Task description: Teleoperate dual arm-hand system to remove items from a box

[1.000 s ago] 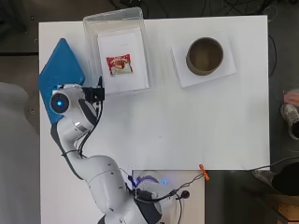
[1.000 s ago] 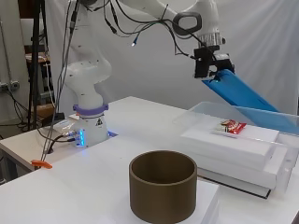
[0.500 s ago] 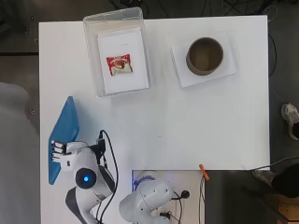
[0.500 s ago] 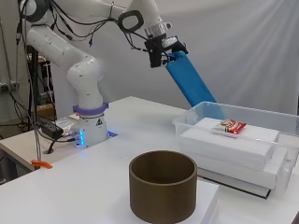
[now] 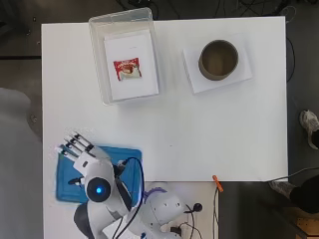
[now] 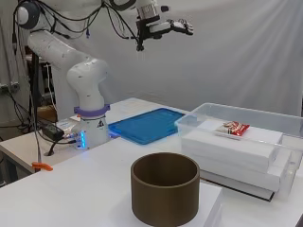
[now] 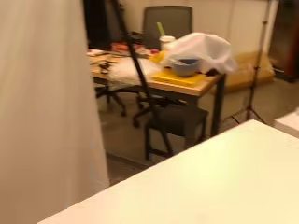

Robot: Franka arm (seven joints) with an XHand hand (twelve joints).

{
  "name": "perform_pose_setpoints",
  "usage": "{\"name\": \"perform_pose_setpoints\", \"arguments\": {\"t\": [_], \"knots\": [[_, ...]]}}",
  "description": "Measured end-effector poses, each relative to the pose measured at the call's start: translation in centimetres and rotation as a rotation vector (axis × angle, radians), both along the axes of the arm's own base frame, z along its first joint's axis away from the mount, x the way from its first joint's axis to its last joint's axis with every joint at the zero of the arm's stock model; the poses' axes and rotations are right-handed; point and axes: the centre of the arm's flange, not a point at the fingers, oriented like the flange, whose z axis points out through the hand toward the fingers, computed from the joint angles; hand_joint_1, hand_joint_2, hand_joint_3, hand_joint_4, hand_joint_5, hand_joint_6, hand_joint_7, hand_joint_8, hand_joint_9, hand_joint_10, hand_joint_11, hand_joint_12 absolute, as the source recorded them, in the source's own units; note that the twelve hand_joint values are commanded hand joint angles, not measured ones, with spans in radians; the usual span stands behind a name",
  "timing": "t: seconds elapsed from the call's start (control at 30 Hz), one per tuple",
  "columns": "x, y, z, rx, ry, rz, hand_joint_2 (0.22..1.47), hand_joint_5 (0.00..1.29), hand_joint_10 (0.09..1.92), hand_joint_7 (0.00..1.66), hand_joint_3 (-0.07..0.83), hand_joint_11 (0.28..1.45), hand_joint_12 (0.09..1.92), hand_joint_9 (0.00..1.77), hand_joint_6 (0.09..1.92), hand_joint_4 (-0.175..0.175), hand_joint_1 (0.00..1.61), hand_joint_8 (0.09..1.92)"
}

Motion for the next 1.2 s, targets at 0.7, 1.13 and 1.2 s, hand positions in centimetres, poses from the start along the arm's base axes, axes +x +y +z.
{"name": "perform_pose_setpoints", "arguments": {"t": [0.7, 1.13, 1.2], "knots": [[36.2, -7.7, -11.3, -0.125, 0.267, -0.573, 0.97, 0.41, 0.09, 0.51, 0.013, 0.57, 0.09, 0.55, 0.09, 0.035, 0.11, 0.09], [39.2, -11.6, -19.5, -0.241, 0.359, -0.484, 0.91, 0.45, 0.09, 0.64, -0.023, 0.7, 0.09, 0.72, 0.09, 0.051, 0.25, 0.09], [38.9, -10.7, -19.7, -0.253, 0.359, -0.467, 0.89, 0.43, 0.09, 0.62, -0.024, 0.66, 0.09, 0.69, 0.09, 0.053, 0.26, 0.09]]}}
